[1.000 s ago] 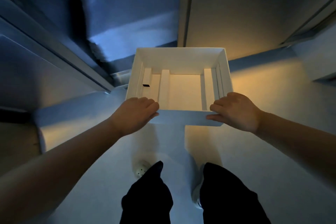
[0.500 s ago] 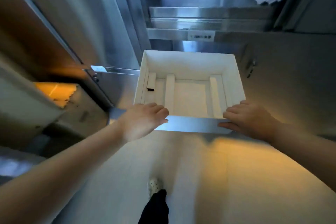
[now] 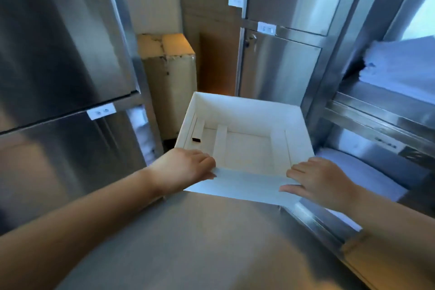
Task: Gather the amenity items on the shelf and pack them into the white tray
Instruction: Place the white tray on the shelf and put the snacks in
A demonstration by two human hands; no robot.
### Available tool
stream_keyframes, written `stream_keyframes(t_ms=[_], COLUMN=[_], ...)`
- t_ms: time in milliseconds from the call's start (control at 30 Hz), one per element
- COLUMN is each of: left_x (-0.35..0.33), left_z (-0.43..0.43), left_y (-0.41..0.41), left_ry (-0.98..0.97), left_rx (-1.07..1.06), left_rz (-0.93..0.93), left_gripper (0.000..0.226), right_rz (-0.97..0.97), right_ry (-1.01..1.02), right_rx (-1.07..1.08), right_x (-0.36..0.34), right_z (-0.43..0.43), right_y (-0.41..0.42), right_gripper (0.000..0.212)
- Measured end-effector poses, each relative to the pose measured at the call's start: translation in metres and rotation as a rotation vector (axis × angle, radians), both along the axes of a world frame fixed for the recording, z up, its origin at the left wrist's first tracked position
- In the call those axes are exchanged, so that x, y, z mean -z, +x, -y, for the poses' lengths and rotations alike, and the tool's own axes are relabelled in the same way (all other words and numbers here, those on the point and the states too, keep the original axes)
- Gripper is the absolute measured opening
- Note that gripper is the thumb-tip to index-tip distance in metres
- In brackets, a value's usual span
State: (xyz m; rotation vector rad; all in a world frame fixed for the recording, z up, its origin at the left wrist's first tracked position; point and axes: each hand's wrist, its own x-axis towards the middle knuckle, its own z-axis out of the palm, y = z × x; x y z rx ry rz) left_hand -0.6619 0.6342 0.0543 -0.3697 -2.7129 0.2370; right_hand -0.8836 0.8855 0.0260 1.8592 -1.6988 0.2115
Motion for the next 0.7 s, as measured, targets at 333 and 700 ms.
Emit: stream_keyframes(t_ms=[333, 700], left_x=[-0.003, -0.017], left_z=[0.125, 0.220], left_y=[0.246, 0.499], left_ry=[-0.026, -0.147], left_rx=[-0.423, -0.847], left_rz=[-0.025, 0.064], left_gripper=[0.027, 0.034], right_rz=[0.051, 0.100], right_ry=[0.057, 0.153], right_rx=[-0.390, -0.740], right_x=[-0.011, 0.000], right_z=[0.233, 0.454], right_y=[0.163, 0.390], right_gripper=[0.044, 0.046])
